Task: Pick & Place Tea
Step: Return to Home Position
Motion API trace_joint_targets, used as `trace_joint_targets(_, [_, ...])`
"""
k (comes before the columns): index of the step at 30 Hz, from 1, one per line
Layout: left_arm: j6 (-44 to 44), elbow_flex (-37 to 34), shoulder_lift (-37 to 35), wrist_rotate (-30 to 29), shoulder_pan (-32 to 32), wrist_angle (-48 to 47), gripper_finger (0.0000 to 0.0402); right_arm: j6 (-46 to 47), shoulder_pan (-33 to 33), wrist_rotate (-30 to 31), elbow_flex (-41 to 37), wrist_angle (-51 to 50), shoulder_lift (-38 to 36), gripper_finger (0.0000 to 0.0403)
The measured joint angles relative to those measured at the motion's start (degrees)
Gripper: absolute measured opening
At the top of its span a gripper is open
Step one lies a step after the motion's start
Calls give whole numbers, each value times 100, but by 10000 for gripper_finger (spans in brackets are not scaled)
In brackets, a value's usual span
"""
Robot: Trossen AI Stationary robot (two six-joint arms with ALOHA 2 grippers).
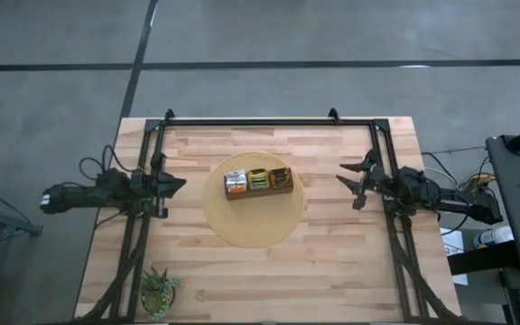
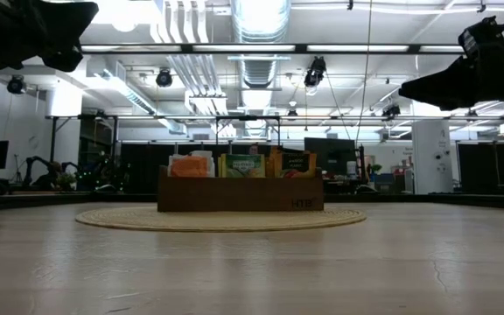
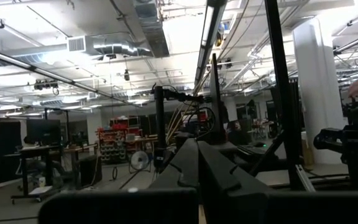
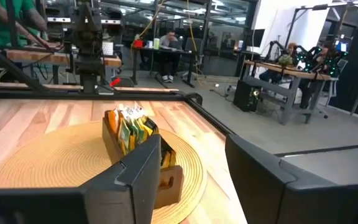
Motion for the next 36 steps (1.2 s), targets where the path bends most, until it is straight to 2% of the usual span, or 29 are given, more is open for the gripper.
trace_joint_targets(15, [0, -2, 0, 2, 0, 1, 0, 263, 0, -59, 0, -5, 93, 179])
trace_joint_targets(23, [0, -2, 0, 2, 0, 1, 0, 537, 2, -26, -4, 562, 67, 176])
trace_joint_targets(26, [0, -2, 0, 2, 0, 1, 0, 634, 2, 158, -11, 273, 84, 176])
trace_joint_targets(32, [1, -2, 0, 2, 0, 1, 0, 1043, 0, 1013, -9, 118, 76, 180])
trace_joint_targets(36, [1, -2, 0, 2, 0, 1, 0, 951, 2, 1059, -7, 117, 72, 178])
